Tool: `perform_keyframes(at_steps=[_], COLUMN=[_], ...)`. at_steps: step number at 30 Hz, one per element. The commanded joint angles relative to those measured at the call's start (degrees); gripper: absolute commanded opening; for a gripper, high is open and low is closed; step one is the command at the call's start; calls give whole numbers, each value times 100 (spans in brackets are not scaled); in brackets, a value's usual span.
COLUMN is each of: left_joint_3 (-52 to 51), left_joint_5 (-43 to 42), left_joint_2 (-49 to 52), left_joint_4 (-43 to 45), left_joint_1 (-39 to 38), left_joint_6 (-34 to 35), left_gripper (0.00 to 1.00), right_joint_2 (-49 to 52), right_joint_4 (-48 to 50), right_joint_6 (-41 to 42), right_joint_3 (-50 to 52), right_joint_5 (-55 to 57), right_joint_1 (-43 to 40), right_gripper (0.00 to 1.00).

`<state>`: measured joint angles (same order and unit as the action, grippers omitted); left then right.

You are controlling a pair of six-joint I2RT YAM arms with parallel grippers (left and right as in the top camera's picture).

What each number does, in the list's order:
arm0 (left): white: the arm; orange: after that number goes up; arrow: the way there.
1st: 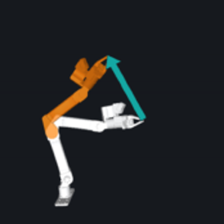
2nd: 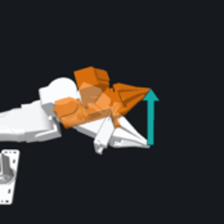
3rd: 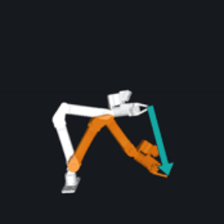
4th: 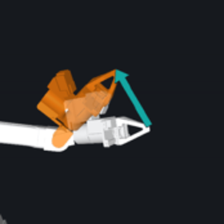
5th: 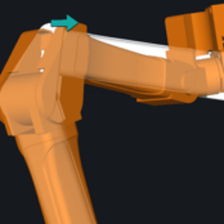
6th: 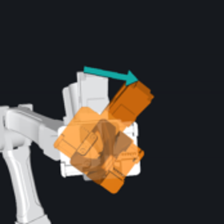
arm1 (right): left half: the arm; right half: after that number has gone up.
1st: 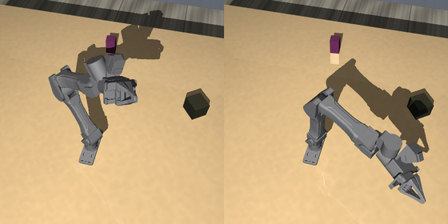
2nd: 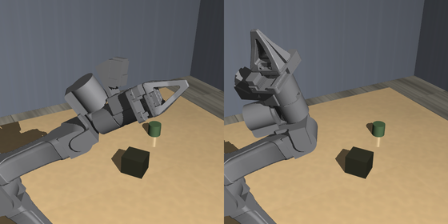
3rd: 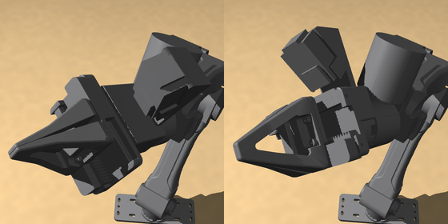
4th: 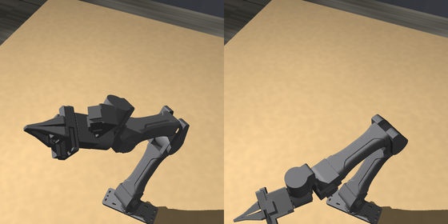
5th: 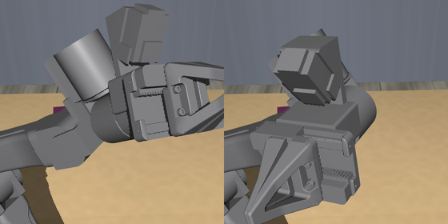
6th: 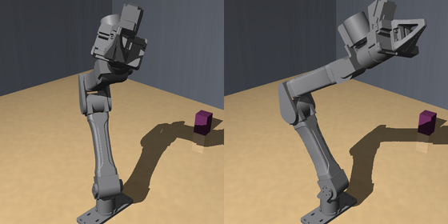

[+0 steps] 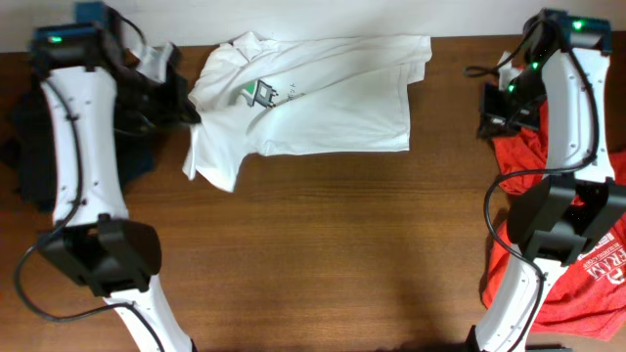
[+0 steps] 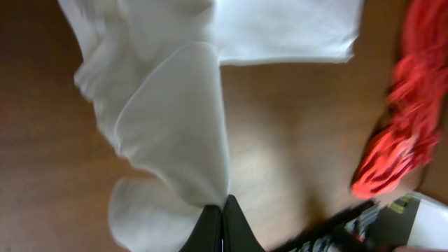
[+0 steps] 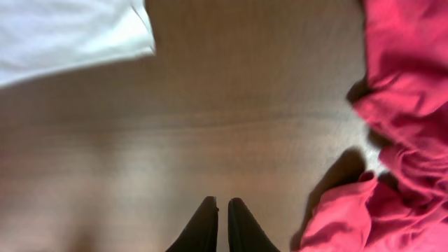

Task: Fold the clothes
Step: 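Lay the white shirt flat on the table with both grippers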

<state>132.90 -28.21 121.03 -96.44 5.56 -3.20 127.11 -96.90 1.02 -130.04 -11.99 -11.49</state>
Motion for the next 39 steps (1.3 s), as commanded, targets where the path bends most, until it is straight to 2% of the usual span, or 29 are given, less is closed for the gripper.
perform_keyframes(at_steps=[1, 3, 5, 7, 10, 18, 24, 27, 31, 34, 37, 39], left_joint_3=[-896, -1292, -1751, -1888, -1926, -1926, -1926, -1926, -1926, -1926, -1926, -1926], left_joint_5=[726, 1029, 1829, 1967, 1967, 1947, 1947, 1947, 1947, 1947, 1950, 1956], left_joint_2=[42, 42, 42, 42, 42, 42, 42, 42, 42, 42, 42, 42], left_joint_4=[26, 153, 350, 426, 468, 538, 597, 616, 621, 638, 636, 621], left_joint_1=[-146, -129, -118, -118, -118, -118, -118, -118, -118, -118, -118, -116], left_joint_6=[-223, -61, 487, 573, 581, 581, 581, 581, 579, 579, 579, 577], left_gripper=[0, 0, 0, 0, 0, 0, 0, 0, 0, 0, 0, 0], right_joint_2=[-57, -57, -57, -48, -39, -39, -28, 4, 68, 76, 76, 55], right_joint_4=[-42, 90, 538, 988, 1694, 4332, 4992, 5176, 5156, 5134, 4959, 4487], right_joint_6=[-374, -422, -417, -393, -188, 909, 1027, 1049, 1200, 1196, 1196, 1196], right_joint_3=[695, 1078, 1499, 1764, 2151, 3486, 3556, 3565, 3565, 3565, 3563, 3528], right_joint_5=[-223, -409, -793, -968, -881, -732, -728, -601, -216, -205, 129, 599], right_joint_1=[31, 122, 308, 494, 741, 1082, 1215, 1331, 1377, 1375, 1368, 1316], right_gripper=[13, 19, 40, 61, 61, 60, 60, 57, 30, 4, 4, 4])
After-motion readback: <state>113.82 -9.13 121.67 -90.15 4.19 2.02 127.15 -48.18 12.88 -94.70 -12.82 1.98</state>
